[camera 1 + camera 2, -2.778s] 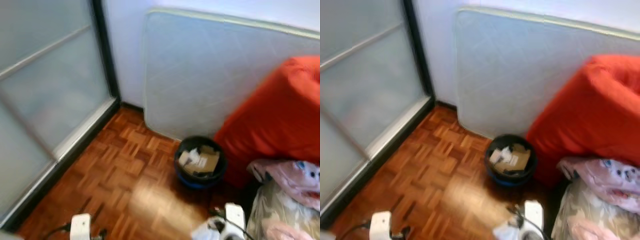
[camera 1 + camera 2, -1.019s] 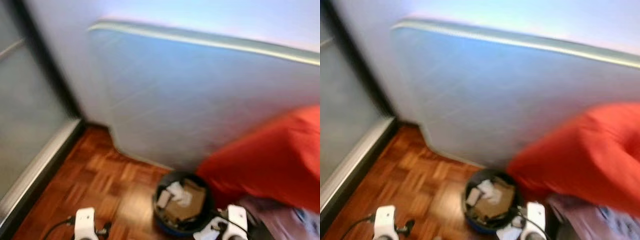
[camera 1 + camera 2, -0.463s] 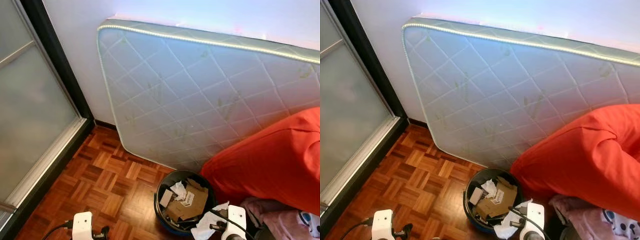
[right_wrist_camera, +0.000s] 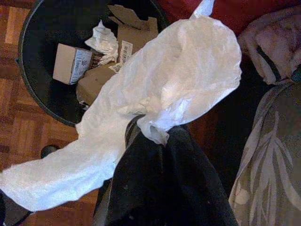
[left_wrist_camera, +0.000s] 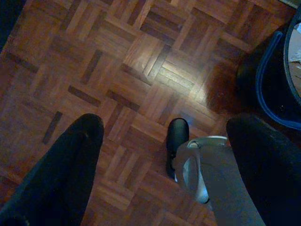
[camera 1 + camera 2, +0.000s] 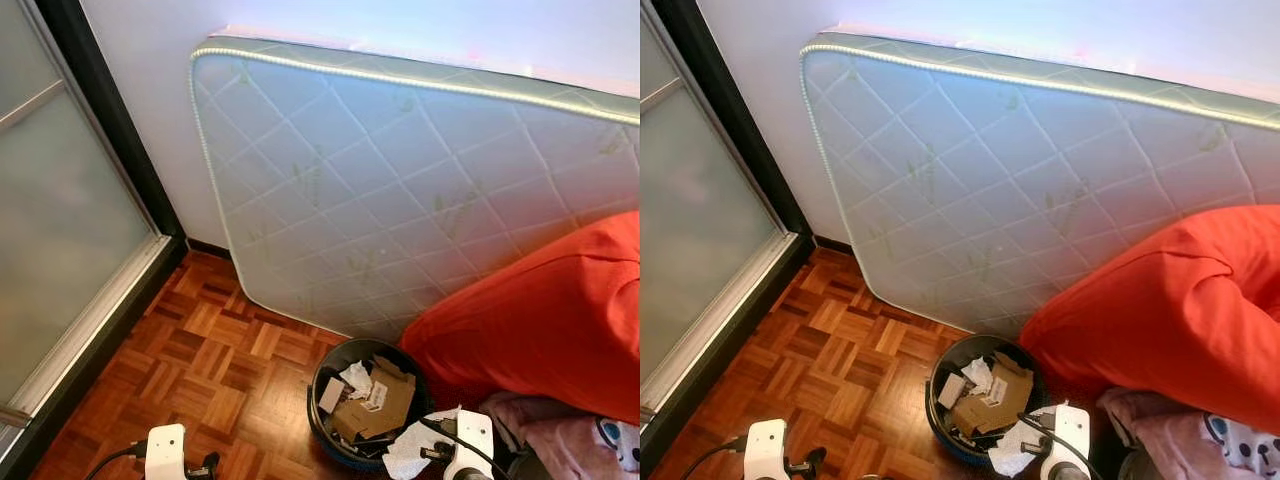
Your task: Clean up the room
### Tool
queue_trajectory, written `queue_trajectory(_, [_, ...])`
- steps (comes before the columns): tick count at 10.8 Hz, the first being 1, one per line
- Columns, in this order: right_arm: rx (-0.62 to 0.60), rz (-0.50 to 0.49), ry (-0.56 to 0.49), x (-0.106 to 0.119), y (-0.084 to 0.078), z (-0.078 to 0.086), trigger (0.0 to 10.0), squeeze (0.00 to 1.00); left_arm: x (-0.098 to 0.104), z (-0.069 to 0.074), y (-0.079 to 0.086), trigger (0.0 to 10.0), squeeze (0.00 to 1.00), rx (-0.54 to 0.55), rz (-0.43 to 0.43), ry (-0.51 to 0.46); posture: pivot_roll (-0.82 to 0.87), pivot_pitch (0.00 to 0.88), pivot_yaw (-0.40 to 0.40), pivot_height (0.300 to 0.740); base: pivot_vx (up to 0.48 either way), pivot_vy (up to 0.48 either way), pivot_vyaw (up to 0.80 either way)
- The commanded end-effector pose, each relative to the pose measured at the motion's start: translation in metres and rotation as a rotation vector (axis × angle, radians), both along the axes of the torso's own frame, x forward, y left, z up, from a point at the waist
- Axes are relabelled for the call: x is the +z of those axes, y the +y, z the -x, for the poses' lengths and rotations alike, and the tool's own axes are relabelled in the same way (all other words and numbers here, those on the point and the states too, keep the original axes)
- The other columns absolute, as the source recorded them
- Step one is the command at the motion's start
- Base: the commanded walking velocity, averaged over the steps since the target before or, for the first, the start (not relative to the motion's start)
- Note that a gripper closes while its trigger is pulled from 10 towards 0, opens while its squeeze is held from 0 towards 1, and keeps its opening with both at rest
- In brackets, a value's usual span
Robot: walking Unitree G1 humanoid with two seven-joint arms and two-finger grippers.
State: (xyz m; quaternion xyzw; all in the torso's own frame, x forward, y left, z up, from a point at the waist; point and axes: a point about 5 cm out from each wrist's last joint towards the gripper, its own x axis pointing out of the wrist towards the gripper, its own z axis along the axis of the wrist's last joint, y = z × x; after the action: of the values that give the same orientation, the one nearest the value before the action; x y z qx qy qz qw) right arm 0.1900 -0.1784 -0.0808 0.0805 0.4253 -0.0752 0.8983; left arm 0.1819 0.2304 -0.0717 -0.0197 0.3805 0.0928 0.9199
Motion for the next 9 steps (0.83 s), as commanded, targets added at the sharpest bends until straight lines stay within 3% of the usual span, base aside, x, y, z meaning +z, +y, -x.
queue_trajectory(1, [0.001,-0.001,0.017,-0.0027,-0.0002,0.0053,10.0,0.0,-0.0053,0.0097,0.0001,10.0,0.0,0.009,0.01,0.038,0.19,0.163,-0.032,0.729,0.0,0.0,0.0])
queue_trajectory(3, [0.002,0.0,0.018,-0.0027,-0.0003,0.0054,10.0,0.0,-0.0052,0.0095,0.0,10.0,0.0,0.009,0.009,0.038,0.19,0.162,-0.032,0.729,0.0,0.0,0.0])
queue_trajectory(9, [0.011,0.0,0.01,-0.0019,0.0015,0.0034,10.0,0.0,-0.0051,0.0097,0.0012,10.0,0.0,0.011,0.007,0.039,0.19,0.159,-0.031,0.729,0.245,0.0,0.0])
